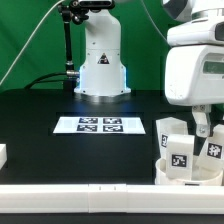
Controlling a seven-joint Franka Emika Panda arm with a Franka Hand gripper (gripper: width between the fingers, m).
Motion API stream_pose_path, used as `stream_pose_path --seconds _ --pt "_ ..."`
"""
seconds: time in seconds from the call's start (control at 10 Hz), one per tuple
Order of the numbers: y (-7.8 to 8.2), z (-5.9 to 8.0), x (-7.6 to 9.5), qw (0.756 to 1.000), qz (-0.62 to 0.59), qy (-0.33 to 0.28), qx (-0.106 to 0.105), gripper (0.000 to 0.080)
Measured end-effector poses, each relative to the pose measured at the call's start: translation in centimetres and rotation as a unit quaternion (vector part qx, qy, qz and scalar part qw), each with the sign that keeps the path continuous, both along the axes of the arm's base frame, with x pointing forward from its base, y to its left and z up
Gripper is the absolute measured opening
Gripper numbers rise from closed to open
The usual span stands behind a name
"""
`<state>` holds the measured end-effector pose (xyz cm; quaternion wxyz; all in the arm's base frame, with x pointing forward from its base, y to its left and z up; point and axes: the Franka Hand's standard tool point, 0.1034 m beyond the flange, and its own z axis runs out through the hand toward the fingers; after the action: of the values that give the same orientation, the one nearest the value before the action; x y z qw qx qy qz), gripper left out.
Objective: Assemble stool
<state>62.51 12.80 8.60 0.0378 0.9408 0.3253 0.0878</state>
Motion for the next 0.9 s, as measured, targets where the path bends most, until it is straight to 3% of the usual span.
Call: stream_pose_path --seconds 0.1,0.4,0.8,0.9 --pt "-0.02 0.00 0.01 1.000 -0.011 0.000 0.002 0.0340" --pt "-0.09 0.01 0.02 0.999 -0.050 -0.001 0.009 0.0340" --pt "-0.16 -0.11 0.00 0.965 -0.254 -0.028 0.057 0.0340" --pt "-0.14 -0.15 -0.02 0.943 -0.322 -0.033 0.077 0.0340"
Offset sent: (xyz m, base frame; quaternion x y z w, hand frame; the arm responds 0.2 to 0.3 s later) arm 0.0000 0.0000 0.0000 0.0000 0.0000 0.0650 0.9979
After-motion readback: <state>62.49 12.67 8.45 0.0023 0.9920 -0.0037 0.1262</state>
